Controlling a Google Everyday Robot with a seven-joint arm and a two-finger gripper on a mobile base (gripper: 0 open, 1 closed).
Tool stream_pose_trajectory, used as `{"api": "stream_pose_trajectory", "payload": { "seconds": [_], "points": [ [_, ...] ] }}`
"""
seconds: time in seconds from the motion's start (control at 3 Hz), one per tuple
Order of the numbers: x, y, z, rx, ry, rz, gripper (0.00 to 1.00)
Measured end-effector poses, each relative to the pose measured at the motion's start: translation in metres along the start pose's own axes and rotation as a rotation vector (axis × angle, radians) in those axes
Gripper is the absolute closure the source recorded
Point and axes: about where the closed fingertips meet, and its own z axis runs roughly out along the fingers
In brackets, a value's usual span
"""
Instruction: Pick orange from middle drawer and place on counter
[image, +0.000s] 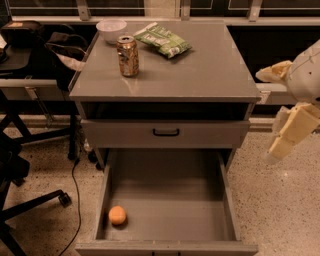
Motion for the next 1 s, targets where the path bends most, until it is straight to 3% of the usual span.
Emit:
{"api": "stream_pose_trajectory", "payload": {
  "seconds": [0.33, 0.67, 1.0],
  "points": [
    [-0.01, 0.008, 0.02, -0.064, -0.105, -0.02, 0.0],
    [-0.019, 0.016, 0.038, -0.071, -0.139, -0.015, 0.0],
    [-0.03, 0.03, 0.055, -0.025, -0.116, -0.009, 0.0]
  ]
}}
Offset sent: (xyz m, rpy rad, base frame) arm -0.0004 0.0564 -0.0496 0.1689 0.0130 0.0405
